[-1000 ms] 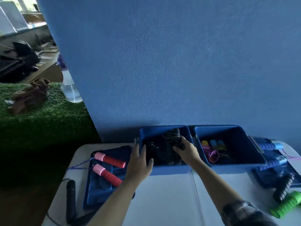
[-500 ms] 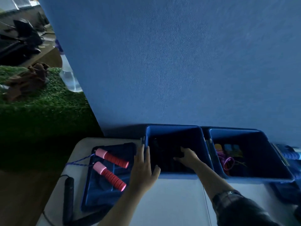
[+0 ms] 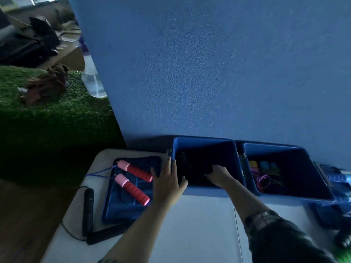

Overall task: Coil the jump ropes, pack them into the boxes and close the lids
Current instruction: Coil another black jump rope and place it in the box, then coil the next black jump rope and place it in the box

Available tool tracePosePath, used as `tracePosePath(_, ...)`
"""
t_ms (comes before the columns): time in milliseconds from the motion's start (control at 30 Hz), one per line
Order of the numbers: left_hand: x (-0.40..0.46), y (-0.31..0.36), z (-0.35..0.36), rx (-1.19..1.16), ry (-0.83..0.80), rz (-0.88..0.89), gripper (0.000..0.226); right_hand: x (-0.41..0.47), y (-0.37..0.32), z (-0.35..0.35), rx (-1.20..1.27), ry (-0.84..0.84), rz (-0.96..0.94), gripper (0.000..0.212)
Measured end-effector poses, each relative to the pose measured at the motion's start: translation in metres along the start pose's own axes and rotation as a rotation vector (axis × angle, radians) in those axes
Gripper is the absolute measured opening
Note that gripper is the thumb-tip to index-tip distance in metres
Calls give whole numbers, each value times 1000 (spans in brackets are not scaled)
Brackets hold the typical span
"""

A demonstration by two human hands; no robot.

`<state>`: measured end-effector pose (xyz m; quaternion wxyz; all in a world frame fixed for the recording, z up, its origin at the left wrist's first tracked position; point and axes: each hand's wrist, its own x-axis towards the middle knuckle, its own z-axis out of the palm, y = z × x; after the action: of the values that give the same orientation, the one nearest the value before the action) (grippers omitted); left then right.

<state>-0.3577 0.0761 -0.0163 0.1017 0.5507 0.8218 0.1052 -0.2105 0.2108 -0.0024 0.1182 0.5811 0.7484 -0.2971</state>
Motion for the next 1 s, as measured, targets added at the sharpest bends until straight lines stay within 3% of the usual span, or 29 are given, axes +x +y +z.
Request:
tracePosePath(200, -23, 7, -6, 49, 9, -32, 67, -33, 10, -3, 153, 173, -83, 32)
tracePosePath(500, -70, 12, -19, -17, 16, -103, 64, -86, -1, 24, 292, 385, -293, 41)
tracePosePath(667, -95, -20, -24, 7, 18, -88, 62, -117, -22, 58, 305, 510, -354, 44)
tracePosePath(800, -107, -75, -30, -14, -22, -123, 57, -140, -58, 100, 257, 499, -332, 46)
tracePosePath(1000, -121, -179, -35, 69, -110, -195, 54, -150, -122, 173, 251, 317, -241, 44)
